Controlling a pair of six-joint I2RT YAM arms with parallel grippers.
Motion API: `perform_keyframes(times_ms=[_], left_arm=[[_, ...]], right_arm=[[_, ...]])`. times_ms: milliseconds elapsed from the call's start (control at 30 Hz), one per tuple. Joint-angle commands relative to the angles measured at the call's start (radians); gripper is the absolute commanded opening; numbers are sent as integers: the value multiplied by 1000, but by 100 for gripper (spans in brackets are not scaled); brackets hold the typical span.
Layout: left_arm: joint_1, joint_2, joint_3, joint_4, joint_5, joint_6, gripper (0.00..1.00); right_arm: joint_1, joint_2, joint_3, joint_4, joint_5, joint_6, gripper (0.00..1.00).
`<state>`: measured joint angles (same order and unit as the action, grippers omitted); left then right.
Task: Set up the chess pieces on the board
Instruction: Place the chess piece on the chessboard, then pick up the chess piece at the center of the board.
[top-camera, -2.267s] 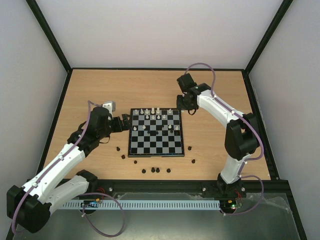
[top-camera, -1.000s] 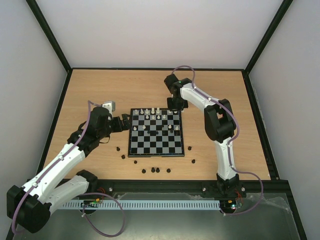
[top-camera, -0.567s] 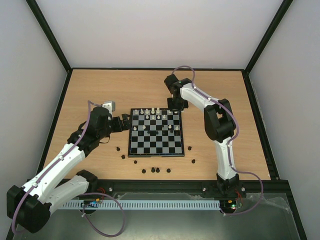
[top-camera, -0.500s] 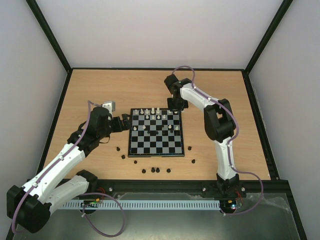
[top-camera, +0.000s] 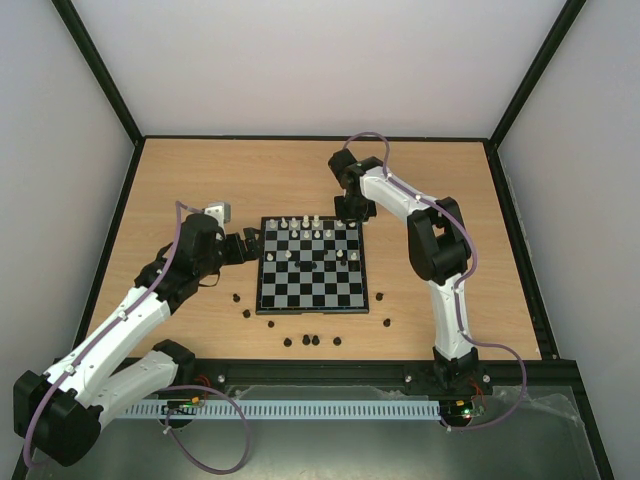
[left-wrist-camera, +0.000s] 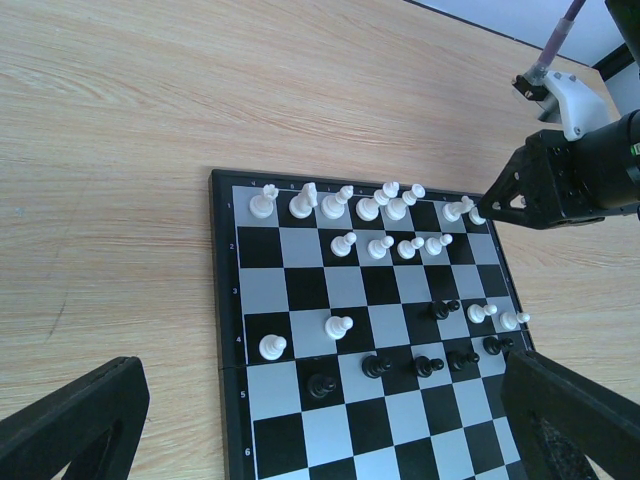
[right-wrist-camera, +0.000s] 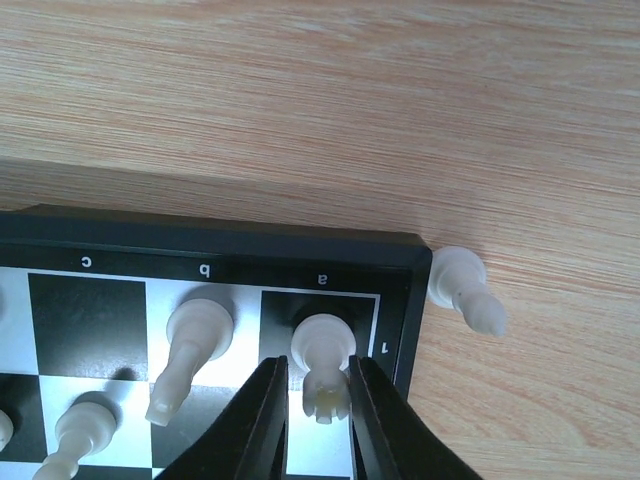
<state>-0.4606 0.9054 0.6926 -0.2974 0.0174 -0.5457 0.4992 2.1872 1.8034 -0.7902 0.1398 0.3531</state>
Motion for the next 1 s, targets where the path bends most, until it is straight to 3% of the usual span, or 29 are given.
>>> perform_keyframes(times_ms=[0,300,600,767,967], left_arm=[[-3,-8,-6,20,-13,-2,100],[-3,-28,-4,15,-18,-2,99],[-4,-39,-5,23,2,1,99],[-4,-28,-6,26,18,1,99],[-4,-29,-6,26,19,1,99]], right_arm=[[6,9,18,-36,-3,-6,21],[4,-58,2,-15,-7,1,36],[-82,-175,-56,-1,29,15,65],[-123,-192,-84,17,32,16,68],[-129,-140,-53,27,-3,5,60]])
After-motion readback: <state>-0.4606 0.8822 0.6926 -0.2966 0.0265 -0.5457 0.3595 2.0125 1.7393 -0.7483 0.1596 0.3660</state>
